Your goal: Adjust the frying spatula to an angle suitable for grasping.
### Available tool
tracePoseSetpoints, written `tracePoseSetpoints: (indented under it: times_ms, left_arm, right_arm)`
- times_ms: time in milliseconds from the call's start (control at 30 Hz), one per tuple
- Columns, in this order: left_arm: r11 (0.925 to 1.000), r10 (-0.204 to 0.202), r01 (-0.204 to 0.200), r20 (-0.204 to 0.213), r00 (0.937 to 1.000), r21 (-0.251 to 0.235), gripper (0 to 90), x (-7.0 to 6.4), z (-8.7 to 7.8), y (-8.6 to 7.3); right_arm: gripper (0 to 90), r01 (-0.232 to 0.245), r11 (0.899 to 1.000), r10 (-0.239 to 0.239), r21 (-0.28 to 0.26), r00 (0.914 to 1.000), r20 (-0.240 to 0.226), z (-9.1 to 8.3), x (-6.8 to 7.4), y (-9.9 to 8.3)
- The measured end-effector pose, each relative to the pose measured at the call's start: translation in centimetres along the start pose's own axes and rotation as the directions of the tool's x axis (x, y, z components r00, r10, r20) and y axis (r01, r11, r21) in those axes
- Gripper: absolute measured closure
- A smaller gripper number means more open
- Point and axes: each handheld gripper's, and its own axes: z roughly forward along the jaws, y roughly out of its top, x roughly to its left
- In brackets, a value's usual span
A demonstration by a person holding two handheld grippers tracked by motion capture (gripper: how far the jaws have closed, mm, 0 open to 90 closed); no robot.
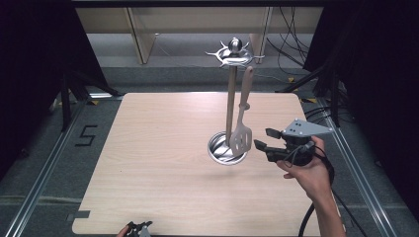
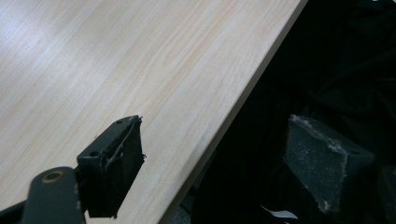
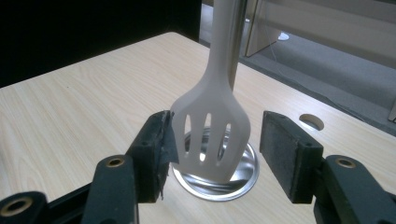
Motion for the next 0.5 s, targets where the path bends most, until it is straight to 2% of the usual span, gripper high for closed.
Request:
tracePoseSetpoints:
  times_ms: [33, 67, 100, 133, 167, 267, 333, 367, 400, 467, 500]
  left_arm:
    - [1.0, 0.0, 0.0, 0.0, 1.0, 0.0, 18.8, 0.0, 0.0, 0.0]
    - [1.0, 0.001, -0.001, -0.002, 1.0, 0.001, 18.8, 0.0, 0.0, 0.0]
    - [1.0, 0.001, -0.001, -0.002, 1.0, 0.001, 18.8, 0.0, 0.0, 0.0]
    - [1.0, 0.002, -0.002, -0.005, 1.0, 0.001, 18.8, 0.0, 0.0, 0.0]
    - [1.0, 0.002, -0.002, -0.003, 1.0, 0.0, 18.8, 0.0, 0.0, 0.0]
    - [1.0, 0.0, 0.0, -0.012, 0.9999, 0.001, 18.8, 0.0, 0.0, 0.0]
    - [1.0, -0.001, 0.001, -0.005, 1.0, -0.001, 18.8, 0.0, 0.0, 0.0]
    - [1.0, -0.002, 0.002, -0.012, 0.9999, -0.002, 18.8, 0.0, 0.1, 0.0]
    - [1.0, -0.004, 0.004, 0.003, 1.0, -0.001, 18.8, 0.0, 0.2, 0.0]
    - [1.0, -0.003, 0.003, 0.003, 1.0, 0.0, 18.8, 0.0, 0.2, 0.0]
    - [1.0, -0.006, 0.006, 0.012, 0.9999, -0.001, 18.8, 0.0, 0.1, 0.1]
  right_arm:
    - [44.4, 0.001, 1.0, -0.001, -0.009, 1.0, 0.005, 0.1, 0.1, -0.1]
    - [44.4, 0.026, 1.0, -0.026, 0.008, 0.9996, 0.004, 0.1, -0.1, -0.2]
    - [44.3, -0.006, 1.0, 0.006, 0.001, 1.0, 0.004, 0.2, 0.2, -0.3]
    - [44.3, -0.006, 1.0, 0.006, 0.001, 1.0, 0.004, 0.2, 0.2, -0.3]
    - [44.1, 0.025, 1.0, -0.025, 0.003, 0.9997, 0.001, 0.3, 0.1, -0.5]
    - [43.4, 0.004, 1.0, -0.004, 0.025, 1.0, -0.001, 0.5, 0.4, -0.9]
    - [43.3, 0.02, 0.999, -0.019, 0.036, 0.9998, -0.006, 0.4, 0.3, -1.0]
    - [42.8, 0.044, 0.998, -0.044, 0.034, 0.999, -0.006, 0.6, 0.1, -1.3]
    - [42.6, 0.01, 0.999, -0.01, 0.04, 0.9999, -0.005, 0.5, 0.3, -1.5]
    - [42.2, 0.015, 0.999, -0.015, 0.033, 0.9999, 0.003, 0.5, 0.3, -1.7]
    - [41.7, 0.01, 0.999, -0.01, 0.047, 0.9999, -0.004, 0.5, 0.3, -2.0]
